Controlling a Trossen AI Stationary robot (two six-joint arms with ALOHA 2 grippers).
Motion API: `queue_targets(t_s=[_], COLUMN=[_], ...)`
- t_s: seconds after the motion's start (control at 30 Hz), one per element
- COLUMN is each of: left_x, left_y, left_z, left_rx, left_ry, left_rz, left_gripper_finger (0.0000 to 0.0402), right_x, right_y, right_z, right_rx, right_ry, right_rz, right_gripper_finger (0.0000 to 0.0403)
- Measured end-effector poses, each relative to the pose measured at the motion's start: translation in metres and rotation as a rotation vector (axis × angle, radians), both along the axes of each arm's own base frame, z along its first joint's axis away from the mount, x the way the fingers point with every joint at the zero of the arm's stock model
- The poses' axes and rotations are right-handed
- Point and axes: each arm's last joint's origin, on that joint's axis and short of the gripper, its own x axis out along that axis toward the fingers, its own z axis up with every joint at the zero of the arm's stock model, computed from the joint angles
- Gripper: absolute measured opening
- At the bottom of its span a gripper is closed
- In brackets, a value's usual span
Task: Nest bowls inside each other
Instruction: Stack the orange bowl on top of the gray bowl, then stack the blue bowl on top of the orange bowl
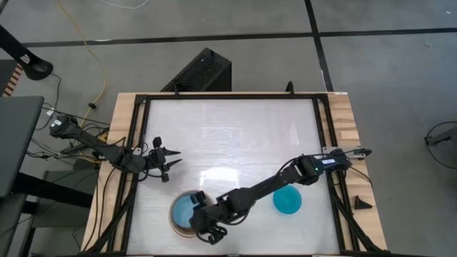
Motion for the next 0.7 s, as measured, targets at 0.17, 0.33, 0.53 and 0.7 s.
queue_targets(t_s=[0.17,0.33,0.53,0.7], left_x=[0.0,0.0,0.0,0.0], left_y=[0.0,0.0,0.0,0.0], left_z=[0.0,0.0,0.0,0.0], left_rx=[0.0,0.0,0.0,0.0], left_ry=[0.0,0.0,0.0,0.0], left_rz=[0.0,0.0,0.0,0.0], left_gripper_finger=[0.0126,0.0125,0.0125,0.0126], right_x=[0.0,-0.005,-0.025,-0.058], right_y=[-0.001,-0.002,-0.009,-0.024], right_z=[0.001,0.02,0.04,0.061], right_rx=[-0.001,-0.016,-0.03,0.003], right_ry=[0.001,0.03,0.14,0.356], right_rz=[-0.001,0.001,-0.023,-0.153], right_gripper_finger=[0.0228,0.0238,0.0239,0.0239])
